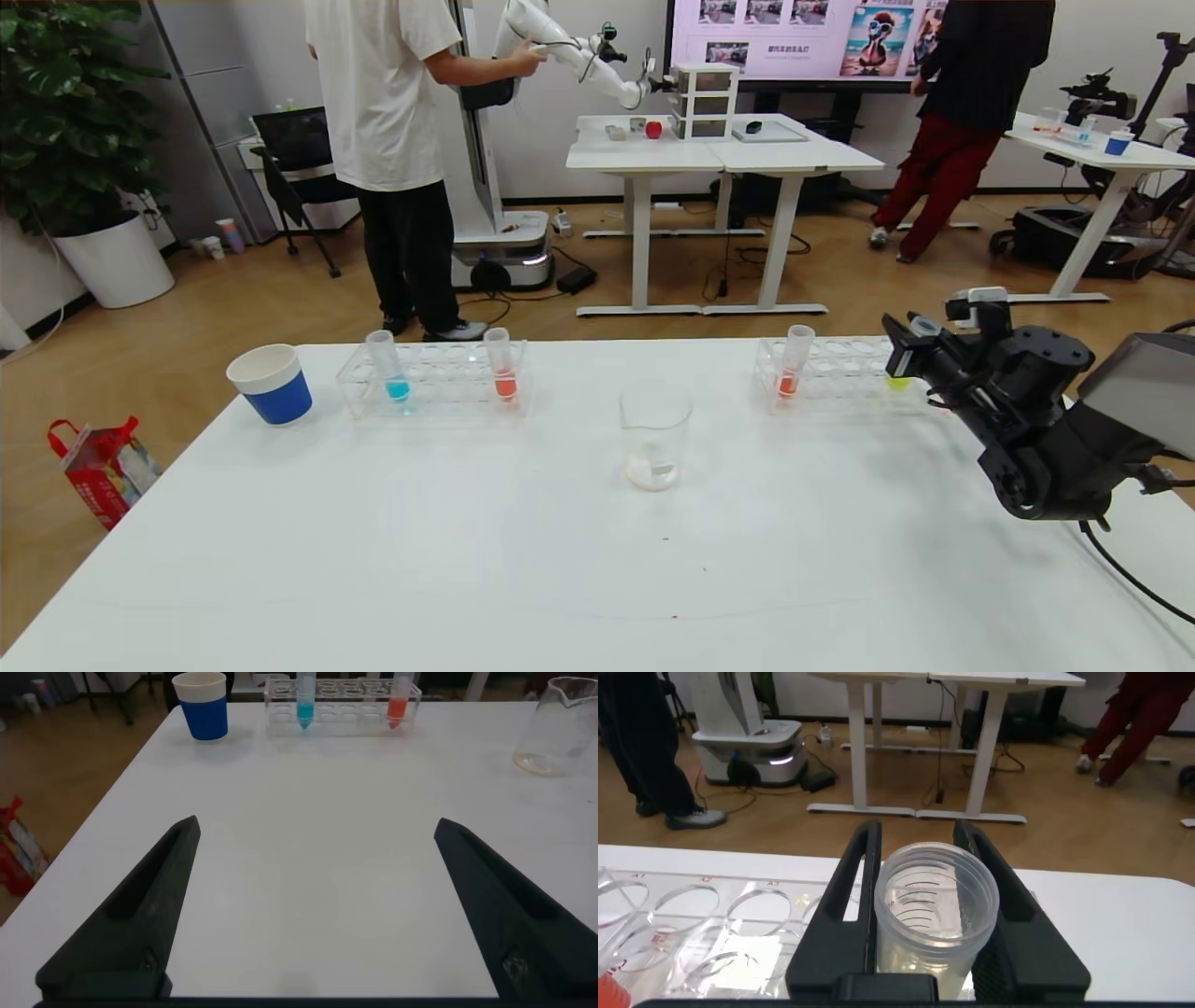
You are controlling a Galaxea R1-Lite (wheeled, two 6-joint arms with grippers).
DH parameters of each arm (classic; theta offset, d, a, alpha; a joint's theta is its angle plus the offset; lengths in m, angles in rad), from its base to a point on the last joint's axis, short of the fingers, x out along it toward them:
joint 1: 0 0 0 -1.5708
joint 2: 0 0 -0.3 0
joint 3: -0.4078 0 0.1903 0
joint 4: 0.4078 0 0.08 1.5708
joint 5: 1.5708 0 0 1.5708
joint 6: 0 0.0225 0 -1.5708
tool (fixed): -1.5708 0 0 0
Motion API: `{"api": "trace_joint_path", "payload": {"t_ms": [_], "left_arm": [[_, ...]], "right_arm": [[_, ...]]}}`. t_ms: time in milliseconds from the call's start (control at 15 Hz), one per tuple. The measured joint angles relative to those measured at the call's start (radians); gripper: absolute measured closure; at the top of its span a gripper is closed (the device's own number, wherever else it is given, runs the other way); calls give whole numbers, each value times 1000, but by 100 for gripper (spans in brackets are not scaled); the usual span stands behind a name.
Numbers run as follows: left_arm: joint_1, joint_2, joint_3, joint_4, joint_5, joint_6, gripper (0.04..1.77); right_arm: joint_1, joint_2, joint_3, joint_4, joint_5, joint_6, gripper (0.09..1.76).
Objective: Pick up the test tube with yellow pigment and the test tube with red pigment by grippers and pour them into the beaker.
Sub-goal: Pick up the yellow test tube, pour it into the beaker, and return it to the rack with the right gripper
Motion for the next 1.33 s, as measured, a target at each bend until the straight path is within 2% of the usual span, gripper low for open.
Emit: {"api": "trace_joint_path", "payload": {"t_ms": [467,800,1000,1333], "left_arm": [[-1,0,0,0,0,0,6],[-1,0,0,0,0,0,6],[-1,0,0,0,0,0,6],[-1,0,0,0,0,0,6]], "right_arm": [[3,-188,-21,200,5,-5,132],[24,-267,-19,223,11,-10,132],[109,-298,-36,274,53,-38,132],[314,-287,-131,289,148,-239,132]]}}
